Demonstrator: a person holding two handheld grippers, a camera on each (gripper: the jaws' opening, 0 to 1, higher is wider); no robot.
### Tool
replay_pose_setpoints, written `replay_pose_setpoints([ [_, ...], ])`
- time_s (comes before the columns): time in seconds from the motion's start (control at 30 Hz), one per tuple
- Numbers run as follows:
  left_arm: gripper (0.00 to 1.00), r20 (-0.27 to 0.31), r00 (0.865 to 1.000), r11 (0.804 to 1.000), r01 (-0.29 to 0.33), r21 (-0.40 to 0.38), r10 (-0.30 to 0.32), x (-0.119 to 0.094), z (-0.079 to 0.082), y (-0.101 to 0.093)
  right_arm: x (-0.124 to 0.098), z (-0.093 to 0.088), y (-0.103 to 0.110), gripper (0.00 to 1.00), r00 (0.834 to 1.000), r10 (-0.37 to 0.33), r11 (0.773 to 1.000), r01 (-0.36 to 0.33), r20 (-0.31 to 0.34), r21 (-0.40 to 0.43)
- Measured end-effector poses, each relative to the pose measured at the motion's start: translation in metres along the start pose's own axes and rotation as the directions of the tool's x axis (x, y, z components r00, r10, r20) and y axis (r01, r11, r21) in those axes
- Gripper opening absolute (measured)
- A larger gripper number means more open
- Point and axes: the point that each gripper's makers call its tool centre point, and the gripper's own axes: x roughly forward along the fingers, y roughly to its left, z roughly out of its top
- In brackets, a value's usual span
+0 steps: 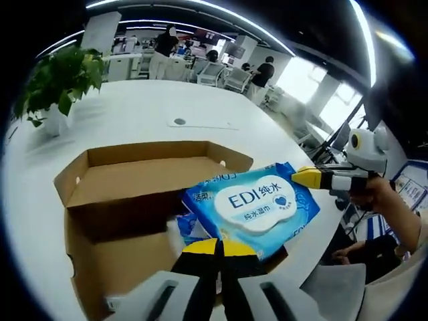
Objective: Operate the shoe box by opening the lid, removing the specified soft item, and placing it in the target area until the item is outside and the box remains undamaged.
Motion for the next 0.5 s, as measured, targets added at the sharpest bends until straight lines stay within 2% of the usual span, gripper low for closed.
replay_pose_setpoints([
  [0.5,0.0,0.019,0.999,0.998,0.048,0.039,-0.049,0.024,0.016,-0.039,-0.031,0.006,-0.042,0.0,0.998,-0.048,0.998,0.047,0.033,0.037],
])
